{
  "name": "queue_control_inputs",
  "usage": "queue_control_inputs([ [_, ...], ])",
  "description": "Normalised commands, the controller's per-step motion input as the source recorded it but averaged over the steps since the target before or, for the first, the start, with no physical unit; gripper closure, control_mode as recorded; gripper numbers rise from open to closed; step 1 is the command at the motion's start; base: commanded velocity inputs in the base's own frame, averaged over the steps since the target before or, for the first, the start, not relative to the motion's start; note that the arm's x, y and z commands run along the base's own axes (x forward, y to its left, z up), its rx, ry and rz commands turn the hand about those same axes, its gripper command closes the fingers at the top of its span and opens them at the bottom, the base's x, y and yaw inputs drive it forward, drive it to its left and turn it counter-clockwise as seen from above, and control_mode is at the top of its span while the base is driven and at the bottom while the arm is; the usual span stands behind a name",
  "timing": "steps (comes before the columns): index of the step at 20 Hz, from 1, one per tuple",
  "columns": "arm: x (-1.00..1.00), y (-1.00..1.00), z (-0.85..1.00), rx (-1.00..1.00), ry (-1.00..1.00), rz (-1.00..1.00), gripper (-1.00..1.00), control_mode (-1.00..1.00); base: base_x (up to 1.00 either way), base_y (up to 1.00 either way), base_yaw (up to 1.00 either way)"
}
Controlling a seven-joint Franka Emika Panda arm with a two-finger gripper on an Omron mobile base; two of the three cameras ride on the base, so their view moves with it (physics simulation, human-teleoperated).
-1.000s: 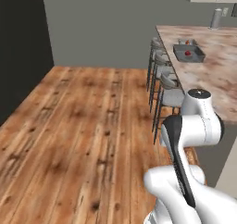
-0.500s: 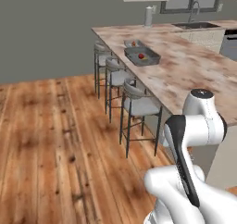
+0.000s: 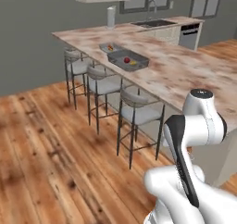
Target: Place the cold items (mango and tomato) from the fridge in one tupperware on the dining counter. Place the warm items (kebab skewer and hot dog) in the stove area in another tupperware.
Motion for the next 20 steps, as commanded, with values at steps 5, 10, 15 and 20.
queue_control_inputs([
  [5,0.0,0.0,0.0,0.0,0.0,0.0,1.0,1.0,0.59,1.0,-0.5],
  [10,0.0,0.0,0.0,0.0,0.0,0.0,1.0,1.0,0.52,1.0,-0.49],
  [15,0.0,0.0,0.0,0.0,0.0,0.0,1.0,1.0,0.39,1.0,-0.4],
  [20,0.0,0.0,0.0,0.0,0.0,0.0,1.0,1.0,0.32,1.0,-0.35],
])
